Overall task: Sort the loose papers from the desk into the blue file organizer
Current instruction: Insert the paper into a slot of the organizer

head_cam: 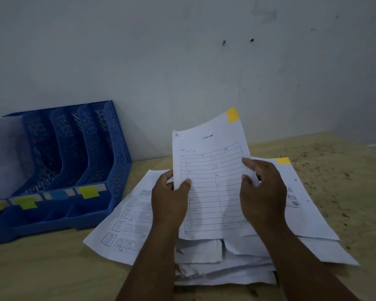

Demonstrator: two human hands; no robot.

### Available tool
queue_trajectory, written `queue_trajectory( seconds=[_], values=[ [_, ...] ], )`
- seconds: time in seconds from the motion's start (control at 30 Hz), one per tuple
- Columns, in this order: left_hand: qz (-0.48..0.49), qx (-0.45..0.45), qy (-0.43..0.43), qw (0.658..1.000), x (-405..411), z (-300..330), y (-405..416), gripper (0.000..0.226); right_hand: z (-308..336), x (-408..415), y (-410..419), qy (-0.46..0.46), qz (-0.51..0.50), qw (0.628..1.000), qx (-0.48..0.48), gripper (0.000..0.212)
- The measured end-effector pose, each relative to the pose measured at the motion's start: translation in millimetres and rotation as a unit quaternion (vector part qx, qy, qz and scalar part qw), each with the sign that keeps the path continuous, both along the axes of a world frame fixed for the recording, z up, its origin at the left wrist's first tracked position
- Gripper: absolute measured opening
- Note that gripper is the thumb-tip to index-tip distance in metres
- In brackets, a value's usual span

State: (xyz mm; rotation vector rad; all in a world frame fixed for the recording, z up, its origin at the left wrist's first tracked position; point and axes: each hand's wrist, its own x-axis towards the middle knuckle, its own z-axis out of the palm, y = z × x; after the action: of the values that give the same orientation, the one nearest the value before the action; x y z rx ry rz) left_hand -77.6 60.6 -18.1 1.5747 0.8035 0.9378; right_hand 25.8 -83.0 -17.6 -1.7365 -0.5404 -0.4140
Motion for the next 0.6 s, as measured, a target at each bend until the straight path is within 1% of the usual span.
queue_trajectory(
  seconds=[0.1, 0.17, 0.27, 0.37, 0.47, 0.53, 0.6],
  values=[
    [-0.02, -0.076, -0.053, 0.996, -10.3, 16.5, 7.8, 0.026, 16.6, -4.2, 10.0, -0.001, 0.032, 0.999, 0.024, 0.037],
    [-0.029, -0.091, -0.074, 0.993, -19.3, 28.5, 15.9, 0.02, 28.1, -8.6, 19.2, 0.007, 0.055, 0.998, 0.032, 0.037],
    [-0.003, -0.086, -0.09, 0.992, -37.9, 44.6, 34.6, 0.016, 43.3, -16.1, 37.4, 0.013, 0.08, 0.996, 0.041, 0.036],
    [0.043, -0.075, -0.114, 0.99, -60.6, 59.0, 55.2, 0.022, 56.6, -24.6, 58.6, 0.014, 0.111, 0.993, 0.022, 0.035],
    [0.094, -0.045, -0.135, 0.985, -87.3, 72.6, 74.8, 0.021, 66.6, -36.4, 83.0, 0.006, 0.145, 0.989, -0.008, 0.036],
    [0.13, -0.014, -0.149, 0.98, -106.9, 78.9, 89.0, 0.017, 71.4, -47.6, 100.4, -0.003, 0.168, 0.986, -0.022, 0.036],
    [0.164, 0.023, -0.148, 0.975, -125.8, 83.9, 102.8, 0.018, 74.9, -58.7, 117.4, -0.018, 0.183, 0.983, -0.03, 0.037]
  ],
)
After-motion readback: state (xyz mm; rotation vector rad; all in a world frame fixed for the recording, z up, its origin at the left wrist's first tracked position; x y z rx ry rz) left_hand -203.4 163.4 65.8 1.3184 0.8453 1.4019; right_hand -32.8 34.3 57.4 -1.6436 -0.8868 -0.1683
